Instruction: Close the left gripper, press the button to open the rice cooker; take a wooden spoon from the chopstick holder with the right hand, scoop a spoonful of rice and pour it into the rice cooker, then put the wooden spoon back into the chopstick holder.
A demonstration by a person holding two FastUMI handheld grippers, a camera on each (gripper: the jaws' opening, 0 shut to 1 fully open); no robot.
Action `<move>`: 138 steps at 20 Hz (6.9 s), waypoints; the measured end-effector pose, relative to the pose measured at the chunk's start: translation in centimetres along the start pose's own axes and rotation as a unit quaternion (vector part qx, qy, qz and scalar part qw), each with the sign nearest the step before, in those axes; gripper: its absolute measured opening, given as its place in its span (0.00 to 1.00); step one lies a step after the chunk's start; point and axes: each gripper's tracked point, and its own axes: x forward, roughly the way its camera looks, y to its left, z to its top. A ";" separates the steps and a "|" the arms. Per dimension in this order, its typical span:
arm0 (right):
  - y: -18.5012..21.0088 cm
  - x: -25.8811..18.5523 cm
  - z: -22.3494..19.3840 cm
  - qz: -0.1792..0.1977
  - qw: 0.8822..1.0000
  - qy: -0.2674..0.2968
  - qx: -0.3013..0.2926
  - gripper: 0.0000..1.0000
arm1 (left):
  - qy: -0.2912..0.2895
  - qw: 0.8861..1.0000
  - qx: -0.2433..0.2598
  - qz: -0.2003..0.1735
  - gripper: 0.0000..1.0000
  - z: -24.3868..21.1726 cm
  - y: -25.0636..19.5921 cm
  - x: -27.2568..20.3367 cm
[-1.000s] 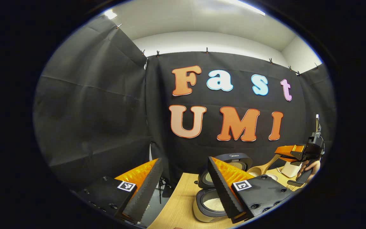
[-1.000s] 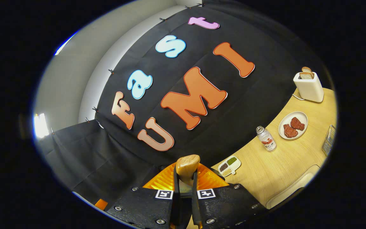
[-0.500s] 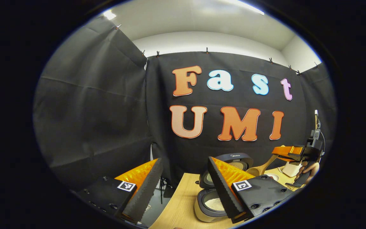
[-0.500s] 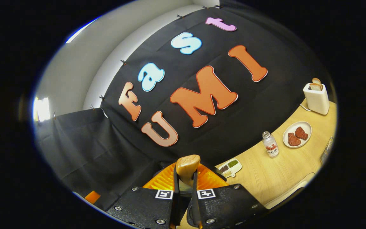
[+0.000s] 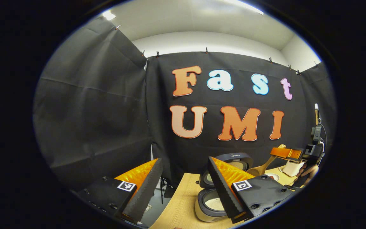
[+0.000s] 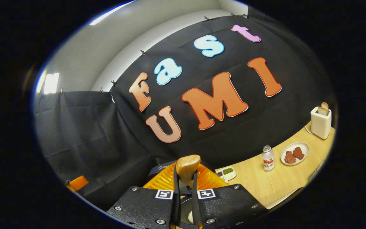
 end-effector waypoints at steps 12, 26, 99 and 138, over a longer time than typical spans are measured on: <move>3.9 -0.1 -2.3 0.052 0.988 0.006 -0.143 0.13 | 0.004 1.000 -0.002 0.005 0.98 -0.1 0.5 -0.1; 0.7 -0.3 -2.0 0.032 0.996 0.021 -0.078 0.13 | 0.005 1.000 -0.018 0.009 0.98 -0.4 0.5 0.7; -47.2 -23.6 9.5 -0.303 0.940 0.049 -0.151 0.94 | 0.107 0.994 0.034 0.015 1.00 -9.7 -18.7 19.3; -45.8 -23.3 9.8 -0.264 0.949 0.060 -0.164 0.94 | 0.121 0.986 0.108 0.043 1.00 -18.8 -19.5 6.6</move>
